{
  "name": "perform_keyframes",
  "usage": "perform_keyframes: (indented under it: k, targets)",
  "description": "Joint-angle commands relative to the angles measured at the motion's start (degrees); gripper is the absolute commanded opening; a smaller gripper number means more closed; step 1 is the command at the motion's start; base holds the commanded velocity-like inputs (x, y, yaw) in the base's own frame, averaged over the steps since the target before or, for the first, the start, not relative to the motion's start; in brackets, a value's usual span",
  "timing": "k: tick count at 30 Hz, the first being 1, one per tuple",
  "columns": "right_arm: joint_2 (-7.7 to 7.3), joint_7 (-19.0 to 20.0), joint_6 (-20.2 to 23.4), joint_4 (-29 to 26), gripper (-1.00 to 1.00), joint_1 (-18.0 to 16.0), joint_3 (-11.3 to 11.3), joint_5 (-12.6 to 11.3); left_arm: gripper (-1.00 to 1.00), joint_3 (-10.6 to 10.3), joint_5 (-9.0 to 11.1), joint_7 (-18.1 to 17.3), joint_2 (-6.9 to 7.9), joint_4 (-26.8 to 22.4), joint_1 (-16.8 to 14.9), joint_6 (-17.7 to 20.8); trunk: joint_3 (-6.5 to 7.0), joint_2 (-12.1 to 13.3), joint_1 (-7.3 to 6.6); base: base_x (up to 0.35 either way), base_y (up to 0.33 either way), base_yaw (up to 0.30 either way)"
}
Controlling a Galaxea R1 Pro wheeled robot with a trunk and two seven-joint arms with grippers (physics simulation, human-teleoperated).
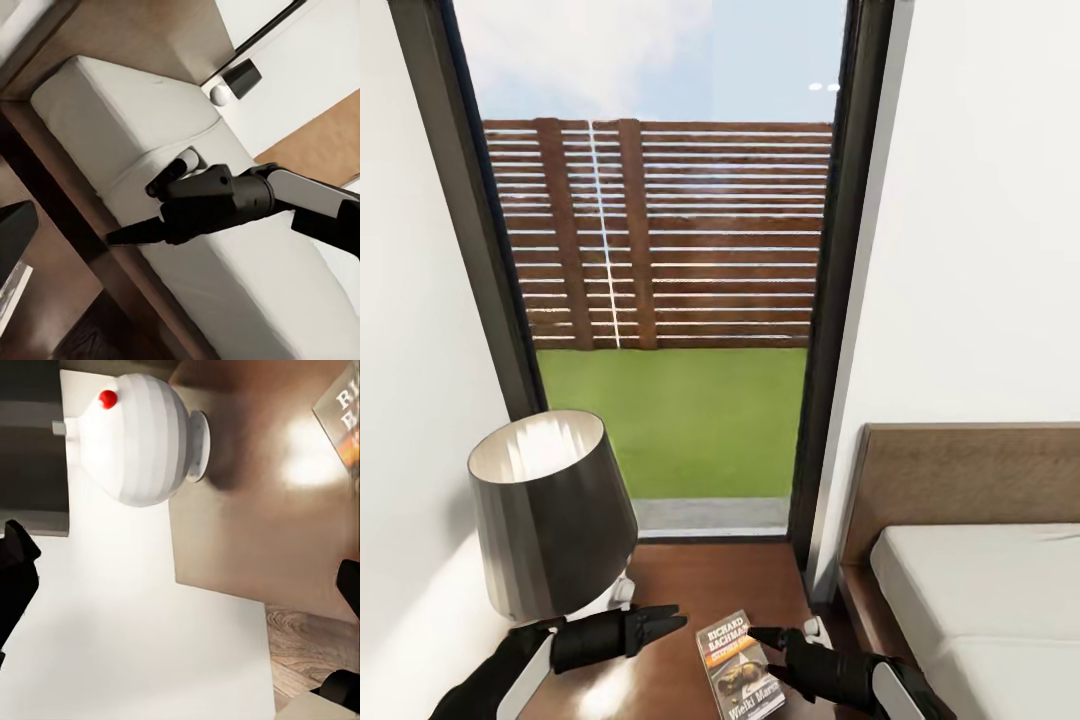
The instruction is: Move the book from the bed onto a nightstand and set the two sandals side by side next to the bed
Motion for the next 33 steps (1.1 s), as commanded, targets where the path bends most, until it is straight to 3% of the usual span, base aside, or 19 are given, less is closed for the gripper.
perform_keyframes:
  k: [1,2,4,7,9,13,17,22,27,31,33]
  targets:
    - [-1.07,0.0,0.1,0.0,1.00,0.0,0.2,-0.2,1.00,-0.3,0.6,0.7,-0.14,0.0,0.0,0.6,0.12,0.4,-0.23,0.000,0.000,0.000]
    - [-1.66,0.0,0.0,0.0,1.00,0.0,0.3,-0.1,1.00,-0.3,0.6,1.0,-0.22,0.0,0.0,0.5,0.30,0.8,-0.45,0.000,0.000,0.000]
    - [-4.38,0.0,-0.3,-0.3,1.00,0.1,0.4,0.4,1.00,-0.3,0.5,1.7,-0.45,0.6,0.0,0.4,0.66,1.6,-0.89,0.000,0.000,0.000]
    - [-5.87,0.0,-3.3,0.1,1.00,0.2,0.5,1.8,1.00,-0.5,0.3,1.9,-0.59,3.4,0.0,-0.2,1.20,2.8,-1.55,0.000,0.000,0.000]
    - [-7.32,0.0,-6.8,0.3,1.00,0.3,0.6,4.3,1.00,-0.5,0.2,2.0,-1.10,5.4,0.0,-1.4,1.56,3.6,-1.99,0.000,0.000,0.000]
    - [-10.62,0.5,-18.6,0.8,1.00,0.6,0.6,14.2,1.00,-0.6,0.0,4.4,-2.74,11.7,0.0,-7.0,2.28,5.2,-2.87,0.000,0.000,0.000]
    - [-11.02,2.6,-21.7,2.7,1.00,0.7,0.6,17.0,1.00,-1.0,-0.2,7.8,-2.96,15.9,0.0,-9.9,3.00,6.8,-3.75,0.000,0.000,0.000]
    - [-11.10,9.8,-25.7,8.0,1.00,0.7,0.7,17.8,1.00,-2.4,-0.3,8.9,-3.01,23.9,0.0,-16.7,3.89,8.8,-4.85,0.000,0.000,0.000]
    - [-11.09,12.9,-27.7,11.7,1.00,0.7,0.7,18.3,1.00,-3.1,-0.2,9.1,-3.02,28.1,0.0,-21.1,4.79,10.8,-5.94,0.000,0.000,0.000]
    - [-11.11,13.4,-28.1,14.4,1.00,0.7,0.7,20.9,1.00,-3.2,-0.1,9.8,-3.15,28.9,0.0,-22.1,5.51,12.4,-6.82,0.000,0.000,0.000]
    - [-11.08,13.5,-28.3,16.7,1.00,0.7,0.7,23.5,1.00,-3.2,-0.1,11.6,-3.33,29.5,0.0,-22.2,5.87,13.2,-7.26,0.000,0.000,0.000]
